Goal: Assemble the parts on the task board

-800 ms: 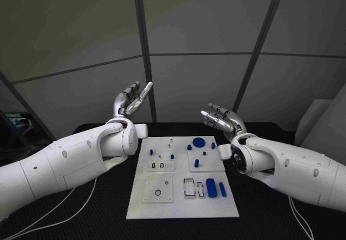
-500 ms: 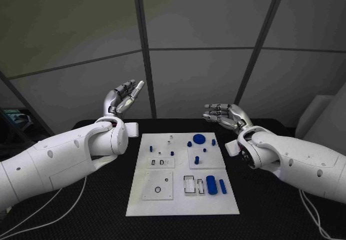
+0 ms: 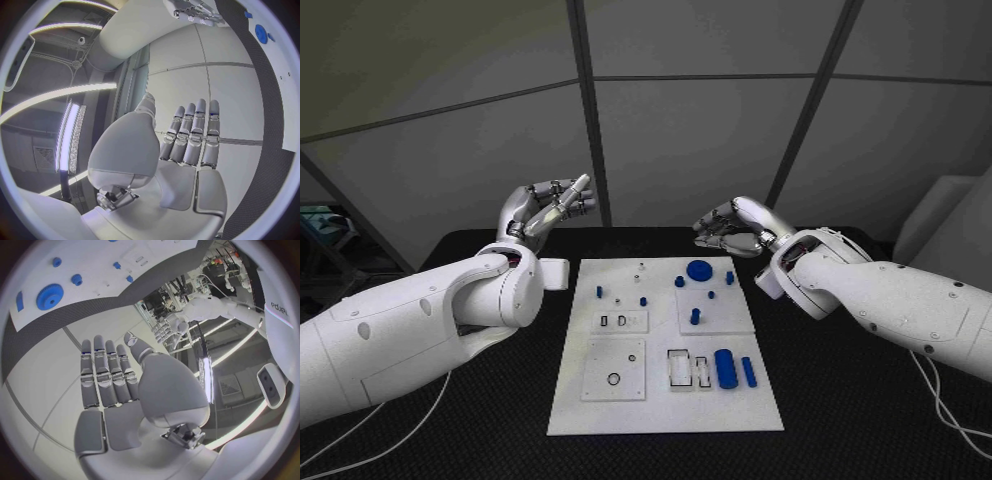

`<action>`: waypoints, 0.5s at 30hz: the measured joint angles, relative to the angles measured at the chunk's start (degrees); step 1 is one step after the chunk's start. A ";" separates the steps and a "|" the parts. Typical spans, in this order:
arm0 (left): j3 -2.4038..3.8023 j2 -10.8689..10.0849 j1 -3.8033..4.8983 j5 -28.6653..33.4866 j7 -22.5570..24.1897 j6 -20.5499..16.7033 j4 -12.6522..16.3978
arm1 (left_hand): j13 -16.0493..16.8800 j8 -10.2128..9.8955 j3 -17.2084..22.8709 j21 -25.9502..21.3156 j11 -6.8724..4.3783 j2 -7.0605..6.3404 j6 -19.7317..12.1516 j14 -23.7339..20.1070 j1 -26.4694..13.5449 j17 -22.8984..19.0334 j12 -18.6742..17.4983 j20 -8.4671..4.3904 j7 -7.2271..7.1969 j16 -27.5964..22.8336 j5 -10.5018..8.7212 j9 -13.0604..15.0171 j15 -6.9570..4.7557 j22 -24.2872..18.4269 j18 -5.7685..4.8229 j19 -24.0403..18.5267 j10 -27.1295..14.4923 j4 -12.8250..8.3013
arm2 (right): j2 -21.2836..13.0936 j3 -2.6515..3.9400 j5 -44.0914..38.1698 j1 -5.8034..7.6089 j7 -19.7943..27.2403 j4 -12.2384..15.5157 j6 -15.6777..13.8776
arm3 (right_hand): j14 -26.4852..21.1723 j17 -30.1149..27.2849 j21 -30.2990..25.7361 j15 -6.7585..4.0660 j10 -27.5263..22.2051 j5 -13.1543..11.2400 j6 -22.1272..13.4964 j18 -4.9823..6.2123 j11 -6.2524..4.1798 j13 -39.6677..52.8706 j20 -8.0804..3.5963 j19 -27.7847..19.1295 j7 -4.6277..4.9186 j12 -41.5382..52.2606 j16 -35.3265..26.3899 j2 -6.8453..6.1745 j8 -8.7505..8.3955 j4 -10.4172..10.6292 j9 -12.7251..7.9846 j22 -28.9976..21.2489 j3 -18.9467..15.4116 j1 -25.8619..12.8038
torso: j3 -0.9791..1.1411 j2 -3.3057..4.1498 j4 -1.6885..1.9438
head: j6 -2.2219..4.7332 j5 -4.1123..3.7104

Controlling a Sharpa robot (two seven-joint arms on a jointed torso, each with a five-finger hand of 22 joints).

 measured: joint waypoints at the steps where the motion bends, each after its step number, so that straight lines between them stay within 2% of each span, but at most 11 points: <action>1: 0.00 -0.25 0.00 -0.19 -0.18 0.24 0.42 | 0.00 0.00 -0.20 0.55 -0.19 0.23 0.85 1.06 0.23 0.12 0.00 -0.16 -0.08 0.19 0.00 -0.01 -0.24 0.23 0.00 0.77 0.97 -0.33 | 0.05 0.00 -1.87 0.25 -0.76 0.00 0.54 | 0.79 0.12 0.32 -0.25 0.49 0.00 0.29 0.00 -0.19 0.00 -0.27 0.59 -0.29 -0.25 0.01 -0.21 0.00 -0.05 0.00 0.12 0.30 0.23 | -0.05 0.29 0.12 | 0.10 -0.12; 6: 0.00 -1.56 -0.02 -1.02 -1.14 1.47 2.90 | -0.01 0.00 -0.82 2.58 -0.73 0.62 3.42 4.50 0.61 0.47 0.00 -0.91 -0.37 0.29 0.00 -0.32 -1.03 1.06 -0.01 3.38 3.91 -1.76 | 0.60 0.01 -11.59 1.36 -5.18 0.41 3.90 | 6.45 1.54 3.18 -2.00 2.42 0.77 2.41 -0.01 -1.29 0.05 -2.04 5.21 -1.06 -0.63 2.01 -1.89 -0.29 -0.04 0.00 1.19 1.19 -0.68 | -0.29 1.53 0.64 | 0.77 -0.65; 9: 0.00 -2.07 -0.26 -1.44 -1.71 2.18 4.12 | -0.01 -0.63 -1.16 3.68 -0.91 0.94 4.13 5.72 0.89 0.64 -0.36 -1.25 -0.38 0.29 0.00 -0.43 -1.43 1.42 -0.01 5.13 4.72 -2.58 | 1.17 0.02 -17.00 1.61 -7.90 0.68 6.00 | 11.18 3.17 6.19 -3.24 2.95 1.54 3.07 -0.01 -1.77 0.05 -3.82 9.10 -1.73 -0.63 4.20 -3.08 -0.75 0.19 -0.01 2.50 1.43 -0.99 | -0.43 2.31 0.98 | 1.26 -0.94; 11: 0.00 -2.29 -0.37 -1.70 -2.02 2.56 4.82 | -0.01 -0.90 -1.47 4.30 -1.11 1.18 4.28 6.32 0.80 0.74 -0.83 -1.55 -0.52 0.13 0.00 -0.43 -1.63 1.62 -0.02 6.23 5.08 -2.89 | 1.47 0.02 -19.83 1.70 -9.39 0.69 7.23 | 13.71 4.54 8.21 -3.88 2.94 1.76 3.10 -0.01 -1.78 0.05 -4.84 11.35 -1.76 -0.69 6.29 -3.83 -0.99 0.19 -0.01 3.50 1.43 -1.01 | -0.52 2.82 1.23 | 1.48 -1.20; 13: 0.00 -2.52 -0.43 -1.99 -2.33 2.98 5.52 | -0.01 -1.23 -1.51 4.80 -1.12 1.55 4.68 6.83 0.88 0.84 -0.95 -1.75 -0.52 -0.04 0.00 -0.51 -1.73 1.73 -0.01 7.23 5.34 -3.15 | 1.86 0.02 -22.76 1.86 -11.04 0.56 8.69 | 15.52 6.37 10.38 -4.33 2.61 2.20 3.28 -0.01 -2.11 0.11 -5.67 13.35 -1.93 -0.86 9.29 -3.97 -1.34 0.53 -0.01 4.61 1.58 -1.12 | -0.60 3.27 1.47 | 1.63 -1.43; 14: -0.01 -2.61 -0.44 -2.11 -2.44 3.14 5.75 | -0.01 -1.55 -1.71 5.19 -1.16 1.73 4.94 7.29 0.89 0.93 -1.32 -2.04 -0.59 -0.20 0.00 -0.53 -1.74 1.82 -0.02 8.04 5.68 -3.61 | 2.03 0.01 -23.81 1.93 -11.64 0.48 9.22 | 16.35 8.37 12.55 -4.64 2.22 2.35 3.32 -0.02 -2.44 0.11 -6.22 14.70 -1.98 -0.85 12.33 -4.48 -1.51 0.91 -0.01 5.86 1.41 -1.25 | -0.65 3.52 1.62 | 1.68 -1.57; 15: -0.01 -2.75 -0.47 -2.25 -2.57 3.34 6.03 | -0.01 -1.89 -1.88 5.79 -1.29 2.07 5.38 7.96 0.96 1.07 -1.77 -2.26 -0.65 -0.44 0.00 -0.58 -1.99 1.97 -0.01 9.22 6.09 -4.06 | 2.24 0.01 -25.14 2.03 -12.38 0.36 9.91 | 17.29 15.32 18.03 -5.08 1.23 2.87 3.59 -0.01 -2.90 0.10 -7.47 17.14 -2.25 -0.86 22.43 -5.78 -2.08 1.98 -0.01 9.06 1.24 -0.93 | -0.71 3.70 1.72 | 1.69 -1.67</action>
